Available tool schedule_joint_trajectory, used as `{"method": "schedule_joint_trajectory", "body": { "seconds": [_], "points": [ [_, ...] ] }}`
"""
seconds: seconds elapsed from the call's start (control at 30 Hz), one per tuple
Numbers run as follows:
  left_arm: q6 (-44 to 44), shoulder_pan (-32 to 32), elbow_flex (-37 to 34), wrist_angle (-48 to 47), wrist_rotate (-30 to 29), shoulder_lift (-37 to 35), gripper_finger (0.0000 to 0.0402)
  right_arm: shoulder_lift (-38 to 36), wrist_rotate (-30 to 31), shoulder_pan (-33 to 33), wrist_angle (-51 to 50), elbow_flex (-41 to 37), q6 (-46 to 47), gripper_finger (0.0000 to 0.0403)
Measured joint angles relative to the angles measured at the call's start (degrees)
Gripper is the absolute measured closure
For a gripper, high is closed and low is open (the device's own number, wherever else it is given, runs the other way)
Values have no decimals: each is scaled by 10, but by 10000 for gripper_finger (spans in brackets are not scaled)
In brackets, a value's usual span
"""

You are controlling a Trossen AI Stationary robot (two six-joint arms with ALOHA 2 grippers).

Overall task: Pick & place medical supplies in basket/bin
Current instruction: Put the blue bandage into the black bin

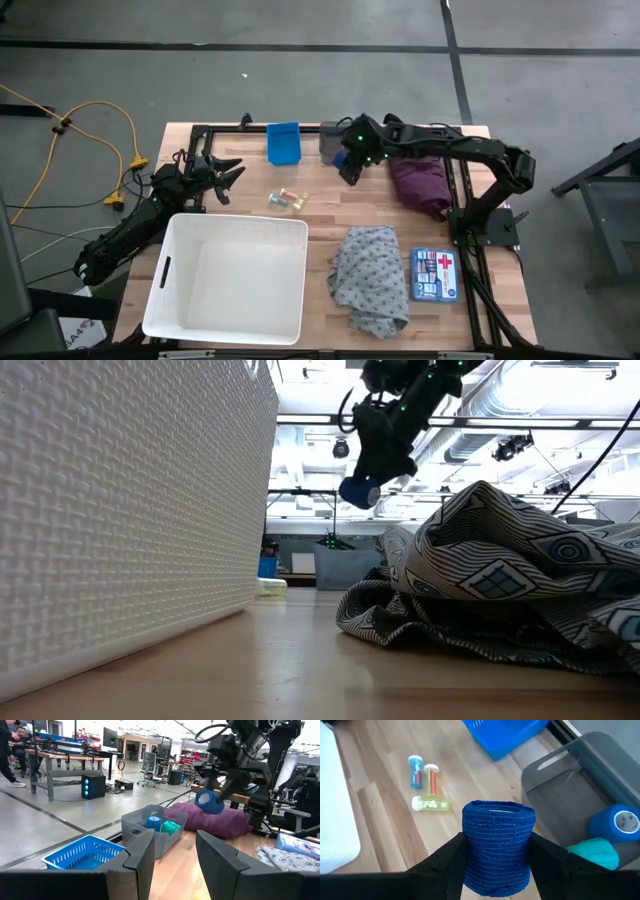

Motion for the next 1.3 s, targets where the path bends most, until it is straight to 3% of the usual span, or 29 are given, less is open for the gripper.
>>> {"method": "schedule_joint_trajectory", "body": {
  "seconds": [0.9, 1.1, 1.3],
  "points": [
    [0, 0, 0, 0, 0, 0, 266, 5, 2, -19, -2, 2, -4, 224],
    [0, 0, 0, 0, 0, 0, 266, 14, 2, -53, -6, 29, -19, 224],
    [0, 0, 0, 0, 0, 0, 266, 68, 0, -80, -8, 81, -34, 224]
  ]
}}
